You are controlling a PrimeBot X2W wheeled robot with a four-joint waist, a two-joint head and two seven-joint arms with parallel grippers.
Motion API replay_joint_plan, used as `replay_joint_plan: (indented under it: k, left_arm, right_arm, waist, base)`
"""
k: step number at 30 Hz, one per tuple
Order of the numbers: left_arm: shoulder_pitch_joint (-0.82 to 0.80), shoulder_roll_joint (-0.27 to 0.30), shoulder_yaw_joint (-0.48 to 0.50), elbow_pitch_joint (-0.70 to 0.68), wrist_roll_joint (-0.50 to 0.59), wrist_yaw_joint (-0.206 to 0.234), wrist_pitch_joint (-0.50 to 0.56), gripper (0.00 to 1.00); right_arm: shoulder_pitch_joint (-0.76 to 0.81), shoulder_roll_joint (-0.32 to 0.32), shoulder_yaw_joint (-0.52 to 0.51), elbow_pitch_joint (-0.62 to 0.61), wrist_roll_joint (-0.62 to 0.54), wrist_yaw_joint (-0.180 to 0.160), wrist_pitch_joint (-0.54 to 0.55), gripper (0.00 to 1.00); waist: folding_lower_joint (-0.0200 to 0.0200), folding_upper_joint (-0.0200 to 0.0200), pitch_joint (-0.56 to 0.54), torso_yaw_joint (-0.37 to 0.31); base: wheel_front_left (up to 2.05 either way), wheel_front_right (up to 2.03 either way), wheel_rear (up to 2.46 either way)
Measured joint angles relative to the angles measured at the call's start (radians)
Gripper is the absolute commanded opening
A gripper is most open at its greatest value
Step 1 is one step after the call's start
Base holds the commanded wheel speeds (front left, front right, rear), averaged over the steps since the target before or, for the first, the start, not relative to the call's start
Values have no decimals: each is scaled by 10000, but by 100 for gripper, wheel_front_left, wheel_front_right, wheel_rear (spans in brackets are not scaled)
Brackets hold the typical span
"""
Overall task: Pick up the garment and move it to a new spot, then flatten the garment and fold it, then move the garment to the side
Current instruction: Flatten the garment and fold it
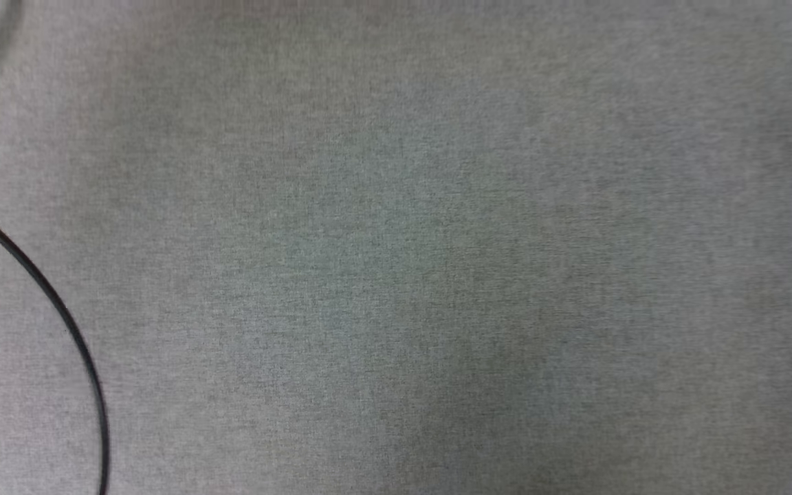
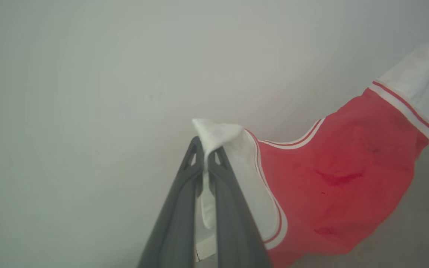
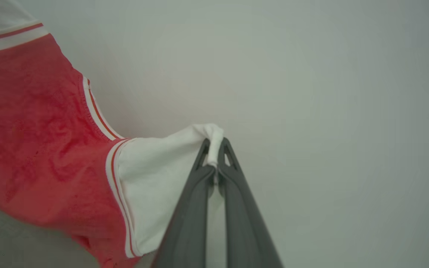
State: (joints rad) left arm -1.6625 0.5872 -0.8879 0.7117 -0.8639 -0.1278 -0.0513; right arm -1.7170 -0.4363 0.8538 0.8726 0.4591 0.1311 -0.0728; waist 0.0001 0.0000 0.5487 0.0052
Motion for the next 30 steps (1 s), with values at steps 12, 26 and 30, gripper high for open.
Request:
replay_joint_plan:
  k: [12,26,30]
  left_arm:
    - [5443,357,-663,-1106,-1195,522,-1235,0]
    - [10834,1906,-784,-3613,-2596,2069,-1824,0]
    - [11910,2349,-819,-4245,-2984,2431,-1862,0]
  right_arm:
    - [4315,-121,1693,-219,1235,0,-1131,0]
    - [8416,-1820,2261,-1116,2673,0,-1695,0]
    - [9556,-2247,2171,-1390,2782,0,-1755,0]
  waist:
    - [-1,0,-1504,-129]
    - [-3,0,-3443,-215]
    - [-3,0,-3939,-230]
  base:
    - [0,0,0]
    - [0,0,0]
    - [0,0,0]
